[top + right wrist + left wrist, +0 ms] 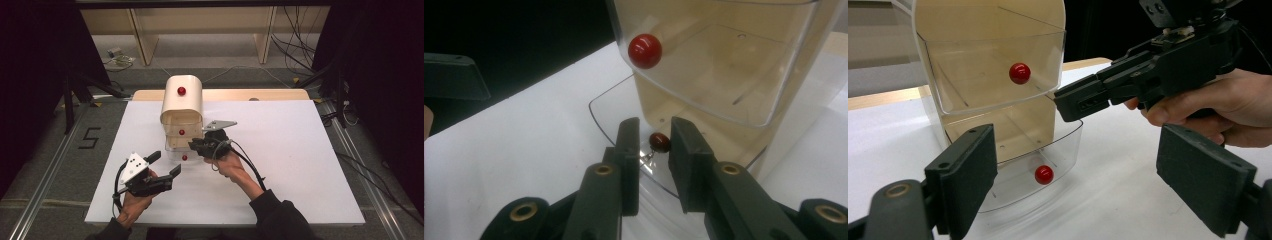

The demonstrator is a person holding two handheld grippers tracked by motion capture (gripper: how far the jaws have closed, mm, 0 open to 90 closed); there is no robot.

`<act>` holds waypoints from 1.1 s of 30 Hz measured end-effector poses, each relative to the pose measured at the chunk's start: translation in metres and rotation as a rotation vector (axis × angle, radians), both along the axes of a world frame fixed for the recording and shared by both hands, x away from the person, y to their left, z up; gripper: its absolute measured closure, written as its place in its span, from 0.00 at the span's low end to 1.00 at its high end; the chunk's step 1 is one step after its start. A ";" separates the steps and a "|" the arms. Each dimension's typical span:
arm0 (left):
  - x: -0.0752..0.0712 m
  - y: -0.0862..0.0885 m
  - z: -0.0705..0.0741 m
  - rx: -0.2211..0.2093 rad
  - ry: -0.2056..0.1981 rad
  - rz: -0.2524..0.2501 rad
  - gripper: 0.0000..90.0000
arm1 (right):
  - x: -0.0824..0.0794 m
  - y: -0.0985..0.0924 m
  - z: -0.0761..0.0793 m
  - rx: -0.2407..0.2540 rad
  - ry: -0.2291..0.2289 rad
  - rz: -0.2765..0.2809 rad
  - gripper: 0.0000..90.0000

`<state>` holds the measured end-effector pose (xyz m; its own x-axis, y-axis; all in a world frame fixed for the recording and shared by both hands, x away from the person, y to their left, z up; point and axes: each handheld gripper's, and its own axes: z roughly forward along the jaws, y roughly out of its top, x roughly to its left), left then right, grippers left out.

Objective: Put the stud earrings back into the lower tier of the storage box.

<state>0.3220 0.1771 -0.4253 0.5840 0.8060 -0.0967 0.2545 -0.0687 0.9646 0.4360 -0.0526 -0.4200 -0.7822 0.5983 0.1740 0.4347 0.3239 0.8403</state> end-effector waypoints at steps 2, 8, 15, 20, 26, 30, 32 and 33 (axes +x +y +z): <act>0.000 0.000 0.000 -0.001 0.001 0.001 0.18 | 0.001 0.002 0.000 -0.003 0.002 -0.003 0.84; 0.000 0.000 0.000 0.000 0.000 -0.001 0.18 | 0.005 0.004 -0.002 -0.017 0.013 -0.010 0.83; 0.000 0.000 0.000 -0.002 0.002 0.000 0.18 | 0.010 0.005 -0.006 -0.018 0.023 -0.026 0.81; 0.000 0.000 0.000 -0.004 0.001 0.000 0.18 | 0.009 0.004 -0.006 -0.008 0.042 -0.015 0.74; 0.000 0.001 0.000 -0.005 0.001 0.002 0.18 | 0.003 -0.003 0.003 0.009 0.040 0.016 0.65; 0.000 0.001 0.000 -0.007 0.003 0.003 0.18 | -0.005 -0.015 0.010 0.013 0.017 0.033 0.58; 0.000 0.001 0.000 -0.005 0.003 0.002 0.18 | -0.009 -0.023 0.013 0.004 0.008 0.042 0.55; 0.000 0.000 0.000 -0.005 0.001 0.001 0.18 | -0.011 -0.029 0.014 0.003 0.003 0.038 0.54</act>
<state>0.3217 0.1775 -0.4249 0.5832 0.8060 -0.1011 0.2552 -0.0636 0.9648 0.4248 -0.0816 -0.4063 -0.8039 0.5673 0.1786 0.4249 0.3376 0.8399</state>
